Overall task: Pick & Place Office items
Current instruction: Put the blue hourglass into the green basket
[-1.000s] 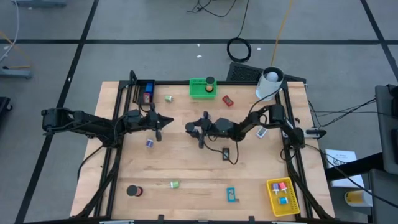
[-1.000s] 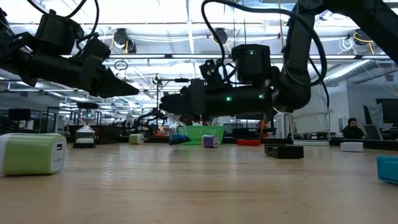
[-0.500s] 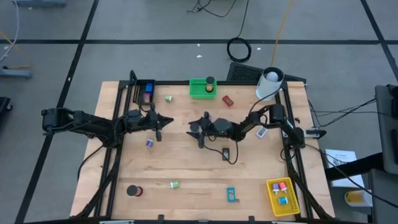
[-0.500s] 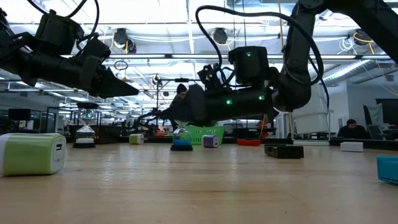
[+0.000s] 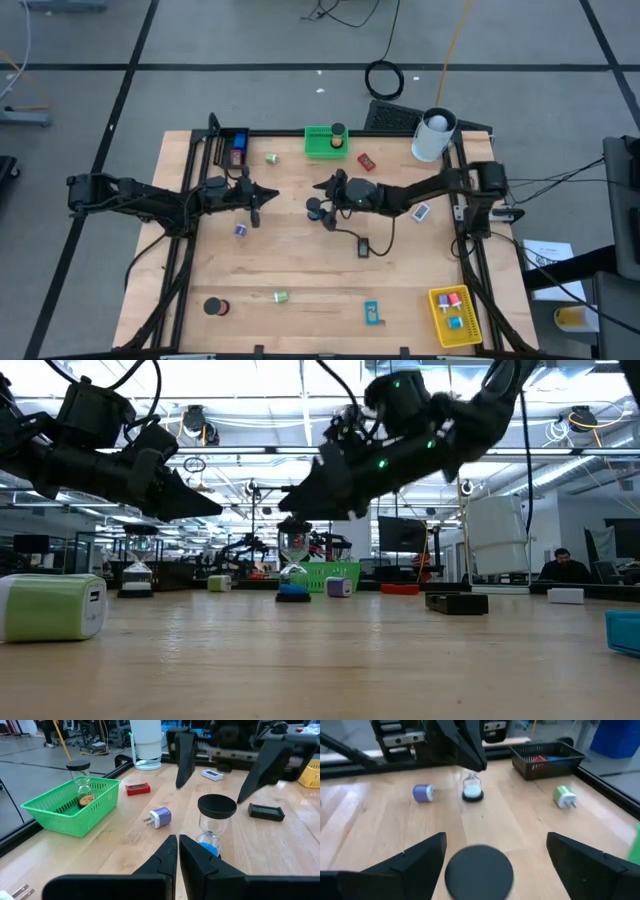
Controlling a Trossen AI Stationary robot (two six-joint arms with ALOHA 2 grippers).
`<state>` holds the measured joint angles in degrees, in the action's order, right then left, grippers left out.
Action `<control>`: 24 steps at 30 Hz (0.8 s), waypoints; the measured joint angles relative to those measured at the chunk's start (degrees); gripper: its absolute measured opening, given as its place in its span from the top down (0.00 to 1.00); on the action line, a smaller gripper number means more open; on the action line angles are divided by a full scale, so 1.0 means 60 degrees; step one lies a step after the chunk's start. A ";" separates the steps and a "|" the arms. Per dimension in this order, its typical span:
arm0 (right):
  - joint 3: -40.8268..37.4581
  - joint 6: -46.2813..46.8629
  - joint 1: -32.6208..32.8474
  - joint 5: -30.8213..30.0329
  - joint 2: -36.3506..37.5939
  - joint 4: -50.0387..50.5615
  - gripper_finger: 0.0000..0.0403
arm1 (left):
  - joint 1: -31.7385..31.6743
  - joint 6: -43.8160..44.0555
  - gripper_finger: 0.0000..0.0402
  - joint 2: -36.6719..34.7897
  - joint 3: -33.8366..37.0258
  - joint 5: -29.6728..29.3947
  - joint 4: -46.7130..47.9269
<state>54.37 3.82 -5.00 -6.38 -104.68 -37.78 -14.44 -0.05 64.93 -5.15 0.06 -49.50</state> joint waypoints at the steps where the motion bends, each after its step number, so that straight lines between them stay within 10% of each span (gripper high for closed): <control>1: 0.0000 0.0000 0.0016 0.0006 0.0263 0.0381 0.14 | 0.0000 0.0000 0.94 0.0000 0.0000 -0.0003 0.0000; 10: 0.2491 0.0221 -0.0019 0.0078 0.1137 0.6781 0.12 | -0.0066 -0.0048 0.94 0.0000 0.0004 -0.0055 -0.0094; 24: 0.3300 -0.0581 0.0041 0.0618 0.0011 0.6828 0.12 | -0.0153 -0.0444 0.97 0.0301 0.0004 0.0320 -0.0741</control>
<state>74.17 0.34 -4.75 -2.68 -104.61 3.19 -15.35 -2.72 66.73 -5.13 1.98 -53.94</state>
